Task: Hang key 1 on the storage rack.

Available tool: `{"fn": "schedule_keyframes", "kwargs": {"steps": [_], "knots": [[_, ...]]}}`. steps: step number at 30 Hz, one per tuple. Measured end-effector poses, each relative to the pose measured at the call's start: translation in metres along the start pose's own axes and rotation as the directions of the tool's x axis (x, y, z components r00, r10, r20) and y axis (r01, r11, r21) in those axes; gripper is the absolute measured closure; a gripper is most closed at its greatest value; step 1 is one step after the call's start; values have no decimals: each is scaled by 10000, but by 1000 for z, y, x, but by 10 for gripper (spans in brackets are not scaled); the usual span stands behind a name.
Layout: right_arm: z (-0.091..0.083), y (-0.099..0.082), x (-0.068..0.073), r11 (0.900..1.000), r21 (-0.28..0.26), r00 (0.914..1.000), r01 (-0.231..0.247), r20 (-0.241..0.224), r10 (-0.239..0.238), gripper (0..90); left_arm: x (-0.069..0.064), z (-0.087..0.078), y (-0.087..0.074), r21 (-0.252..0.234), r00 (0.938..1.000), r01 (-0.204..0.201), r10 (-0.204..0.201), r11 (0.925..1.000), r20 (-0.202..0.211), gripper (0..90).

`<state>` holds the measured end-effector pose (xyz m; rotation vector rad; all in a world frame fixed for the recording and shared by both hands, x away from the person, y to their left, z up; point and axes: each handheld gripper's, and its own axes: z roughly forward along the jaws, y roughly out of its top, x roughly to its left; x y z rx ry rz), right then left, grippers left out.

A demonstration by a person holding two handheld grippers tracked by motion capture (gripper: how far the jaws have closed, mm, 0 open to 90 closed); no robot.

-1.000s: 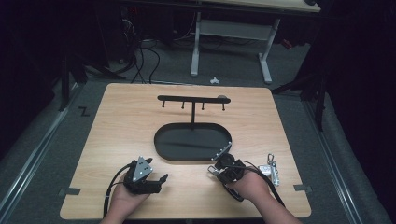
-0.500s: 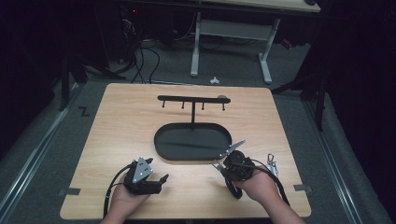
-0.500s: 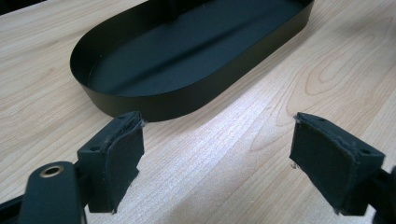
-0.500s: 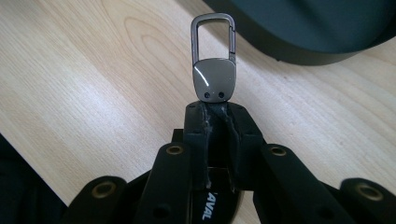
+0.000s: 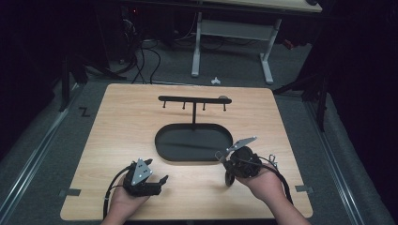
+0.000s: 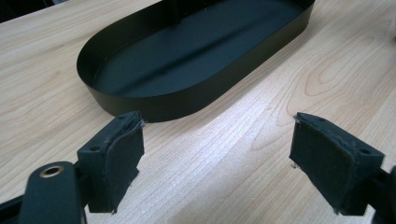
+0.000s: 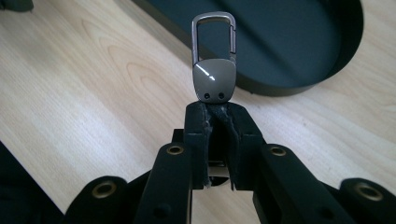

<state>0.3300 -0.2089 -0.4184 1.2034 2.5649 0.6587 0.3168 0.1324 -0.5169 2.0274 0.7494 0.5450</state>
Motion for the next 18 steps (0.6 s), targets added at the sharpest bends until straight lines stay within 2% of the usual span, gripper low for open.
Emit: {"fn": "schedule_keyframes", "kwargs": {"steps": [4,18], "knots": [[-3,5,0,9994,-342,10000,-43,45,44,805,1,-4,-2,-76,10000,63,-63,10000,-61,178],[-7,21,0,9967,-815,9998,53,204,-37,805,4,-13,-7,-183,9995,184,-189,9997,-271,179]]}}
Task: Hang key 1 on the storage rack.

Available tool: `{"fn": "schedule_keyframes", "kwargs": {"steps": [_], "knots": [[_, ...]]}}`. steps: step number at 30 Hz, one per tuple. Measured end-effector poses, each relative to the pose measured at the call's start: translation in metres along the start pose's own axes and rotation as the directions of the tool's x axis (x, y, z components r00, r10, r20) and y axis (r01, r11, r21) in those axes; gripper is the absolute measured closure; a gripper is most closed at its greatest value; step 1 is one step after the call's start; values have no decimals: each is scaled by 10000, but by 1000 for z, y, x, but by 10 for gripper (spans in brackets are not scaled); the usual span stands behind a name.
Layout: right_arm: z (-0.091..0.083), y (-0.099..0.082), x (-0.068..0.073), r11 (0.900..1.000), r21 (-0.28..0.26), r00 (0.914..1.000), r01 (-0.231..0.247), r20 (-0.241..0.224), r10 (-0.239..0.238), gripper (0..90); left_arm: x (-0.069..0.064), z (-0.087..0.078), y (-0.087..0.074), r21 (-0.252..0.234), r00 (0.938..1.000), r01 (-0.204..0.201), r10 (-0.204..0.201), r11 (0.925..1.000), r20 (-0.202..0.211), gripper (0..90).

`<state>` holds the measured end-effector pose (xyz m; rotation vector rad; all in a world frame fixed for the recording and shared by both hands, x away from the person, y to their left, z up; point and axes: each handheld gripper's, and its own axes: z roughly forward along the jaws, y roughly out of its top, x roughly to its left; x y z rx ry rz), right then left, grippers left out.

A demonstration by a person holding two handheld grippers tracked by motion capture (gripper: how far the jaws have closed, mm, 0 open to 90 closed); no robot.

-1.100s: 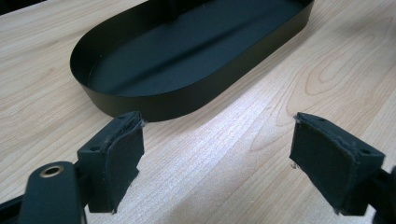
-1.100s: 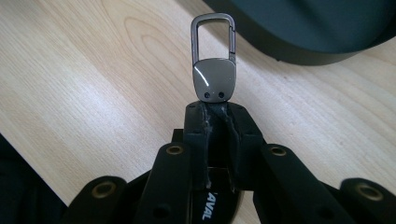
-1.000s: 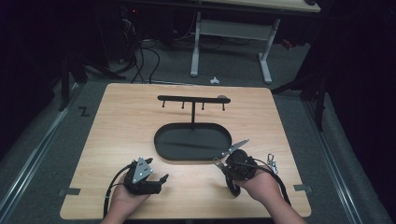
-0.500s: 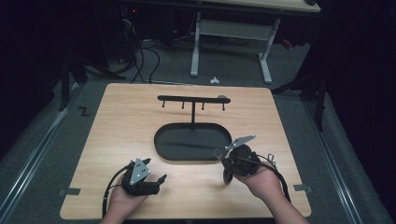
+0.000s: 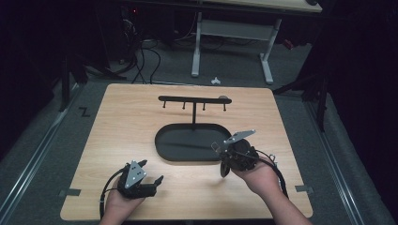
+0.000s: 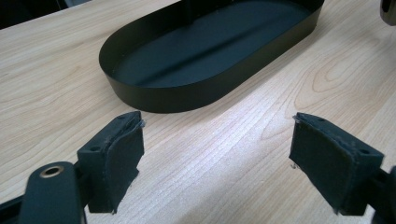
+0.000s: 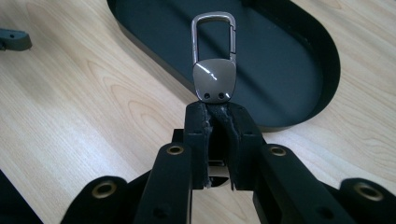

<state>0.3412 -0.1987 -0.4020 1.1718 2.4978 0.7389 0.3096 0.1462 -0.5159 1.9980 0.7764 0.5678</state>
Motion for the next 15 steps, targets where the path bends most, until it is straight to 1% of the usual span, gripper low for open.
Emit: {"fn": "schedule_keyframes", "kwargs": {"steps": [3,8,9,15], "knots": [[-1,5,0,9999,123,10000,15,4,-15,805,0,0,0,-17,10000,12,-12,10000,-17,179],[-1,16,0,9998,140,9999,110,130,-112,805,0,0,0,-20,10000,-3,3,10000,5,179],[-1,16,0,9998,140,9999,110,130,-112,805,1,0,0,-18,10000,-9,9,10000,8,179],[-3,29,-4,9998,175,9996,28,263,-33,805,1,0,0,-40,10000,11,-11,10000,2,179]]}}
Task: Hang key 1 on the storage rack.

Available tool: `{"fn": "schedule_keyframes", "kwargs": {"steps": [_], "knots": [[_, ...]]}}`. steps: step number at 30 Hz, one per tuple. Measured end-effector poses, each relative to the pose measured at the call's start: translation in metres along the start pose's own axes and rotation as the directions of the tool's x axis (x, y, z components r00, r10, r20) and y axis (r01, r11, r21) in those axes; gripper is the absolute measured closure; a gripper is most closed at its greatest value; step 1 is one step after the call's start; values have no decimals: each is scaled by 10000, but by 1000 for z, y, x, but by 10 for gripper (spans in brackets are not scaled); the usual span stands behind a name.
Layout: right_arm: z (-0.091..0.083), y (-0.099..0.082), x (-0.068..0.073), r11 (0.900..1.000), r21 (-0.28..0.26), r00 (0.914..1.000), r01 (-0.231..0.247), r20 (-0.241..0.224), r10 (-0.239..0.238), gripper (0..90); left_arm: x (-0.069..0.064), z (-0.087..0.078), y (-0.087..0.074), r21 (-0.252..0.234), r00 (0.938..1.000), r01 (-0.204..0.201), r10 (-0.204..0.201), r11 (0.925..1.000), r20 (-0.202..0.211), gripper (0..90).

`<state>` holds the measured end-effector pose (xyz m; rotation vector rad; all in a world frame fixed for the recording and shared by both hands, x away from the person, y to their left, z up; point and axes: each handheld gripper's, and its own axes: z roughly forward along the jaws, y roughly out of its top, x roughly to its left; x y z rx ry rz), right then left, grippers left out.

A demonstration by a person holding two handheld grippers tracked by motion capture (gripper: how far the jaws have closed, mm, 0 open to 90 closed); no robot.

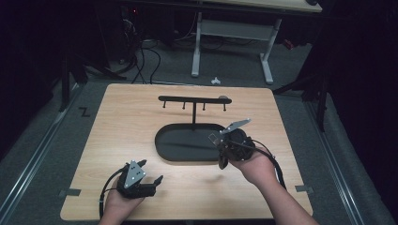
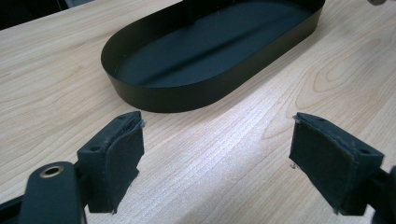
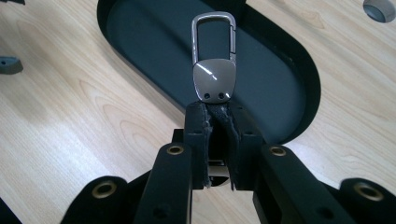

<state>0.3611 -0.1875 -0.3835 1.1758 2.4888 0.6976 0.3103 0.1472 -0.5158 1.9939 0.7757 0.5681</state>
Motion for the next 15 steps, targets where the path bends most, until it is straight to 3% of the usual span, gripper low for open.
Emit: {"fn": "schedule_keyframes", "kwargs": {"steps": [6,15], "knots": [[-4,19,-5,9997,210,9999,-108,40,107,805,1,-1,0,-20,10000,35,-35,10000,-1,179],[-6,56,-6,9952,963,9997,-184,162,169,805,2,0,0,-15,10000,16,-16,10000,1,179]]}}
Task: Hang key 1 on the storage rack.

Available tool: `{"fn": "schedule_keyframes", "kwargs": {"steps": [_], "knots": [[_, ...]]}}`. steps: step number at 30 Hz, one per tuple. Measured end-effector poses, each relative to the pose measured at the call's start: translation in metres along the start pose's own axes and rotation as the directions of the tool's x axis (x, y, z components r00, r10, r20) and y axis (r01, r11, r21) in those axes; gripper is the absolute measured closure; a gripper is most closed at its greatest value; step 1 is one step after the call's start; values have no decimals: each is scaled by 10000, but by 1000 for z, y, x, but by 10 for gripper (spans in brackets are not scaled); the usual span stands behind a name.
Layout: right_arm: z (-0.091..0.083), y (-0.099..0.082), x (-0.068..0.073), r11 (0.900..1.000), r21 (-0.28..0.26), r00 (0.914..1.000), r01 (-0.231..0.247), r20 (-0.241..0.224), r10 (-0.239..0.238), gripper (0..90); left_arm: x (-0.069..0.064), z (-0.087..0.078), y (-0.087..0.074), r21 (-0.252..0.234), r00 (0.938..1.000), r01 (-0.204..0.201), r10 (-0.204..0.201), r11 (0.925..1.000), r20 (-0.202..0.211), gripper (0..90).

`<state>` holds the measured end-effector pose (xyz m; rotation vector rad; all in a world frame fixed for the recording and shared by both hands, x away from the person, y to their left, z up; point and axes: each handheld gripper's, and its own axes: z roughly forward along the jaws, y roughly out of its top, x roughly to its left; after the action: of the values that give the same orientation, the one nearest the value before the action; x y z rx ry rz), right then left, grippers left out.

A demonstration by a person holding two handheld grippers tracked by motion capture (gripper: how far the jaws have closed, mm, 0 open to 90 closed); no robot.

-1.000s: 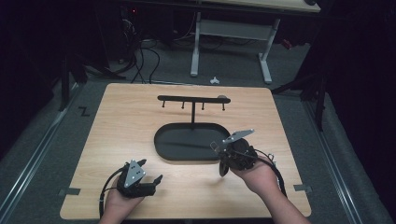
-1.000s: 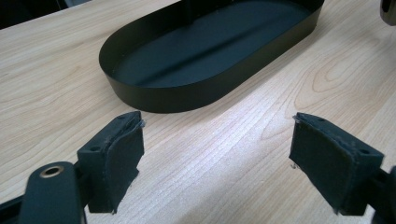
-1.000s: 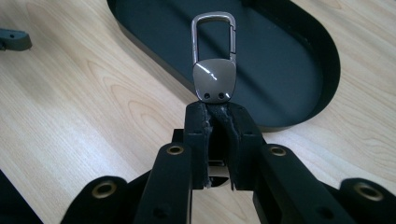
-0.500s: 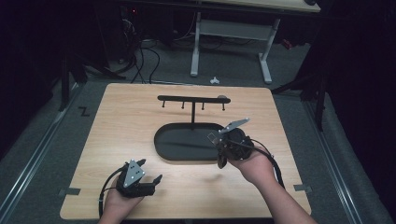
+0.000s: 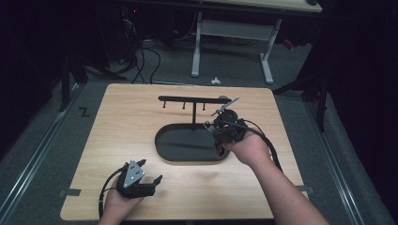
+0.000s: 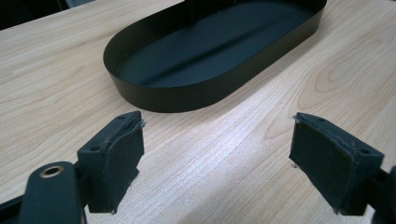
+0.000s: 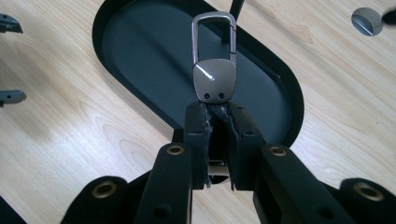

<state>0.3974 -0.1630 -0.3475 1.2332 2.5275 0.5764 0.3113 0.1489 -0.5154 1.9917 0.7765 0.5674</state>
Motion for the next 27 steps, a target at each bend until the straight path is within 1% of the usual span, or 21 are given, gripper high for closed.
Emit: {"fn": "schedule_keyframes", "kwargs": {"steps": [1,2,3,6,8,11,12,14,16,20,24,25,27], "knots": [[0,0,0,10000,0,10000,0,0,0,805,0,0,0,11,10000,5,-5,10000,12,179],[0,7,1,10000,55,10000,14,58,-15,805,0,0,0,17,10000,16,-16,10000,23,179],[0,7,1,10000,55,10000,14,58,-15,805,1,0,0,17,10000,23,-23,10000,28,179],[0,16,1,10000,1,9999,3,133,-3,805,1,0,0,29,10000,22,-23,10000,36,179],[1,22,-1,10000,-2,9992,-57,386,57,805,1,0,0,7,10000,38,-38,10000,41,179],[1,26,-4,9999,-23,9990,-116,428,117,805,1,0,0,9,10000,31,-31,10000,45,179],[1,28,-4,9998,-33,9987,-218,457,219,805,1,0,0,18,10000,27,-27,10000,52,179],[2,31,-6,9999,-39,9985,-158,521,160,805,1,0,-1,34,10000,16,-16,10000,53,179],[1,33,-7,9996,-78,9980,-265,564,269,806,1,1,-1,49,10000,15,-16,10000,62,179],[2,38,-9,9996,-137,9975,-267,656,275,805,1,0,-1,55,10000,8,-8,10000,77,179],[5,42,-10,9994,-170,9973,-296,673,307,805,1,0,-1,80,9999,14,-15,10000,113,179],[7,43,-10,9992,-193,9968,-360,705,373,805,1,0,-1,101,9999,9,-10,9999,136,179],[11,44,-12,9993,-148,9964,-331,774,341,805,1,0,-1,91,9999,-5,3,10000,137,179]]}}
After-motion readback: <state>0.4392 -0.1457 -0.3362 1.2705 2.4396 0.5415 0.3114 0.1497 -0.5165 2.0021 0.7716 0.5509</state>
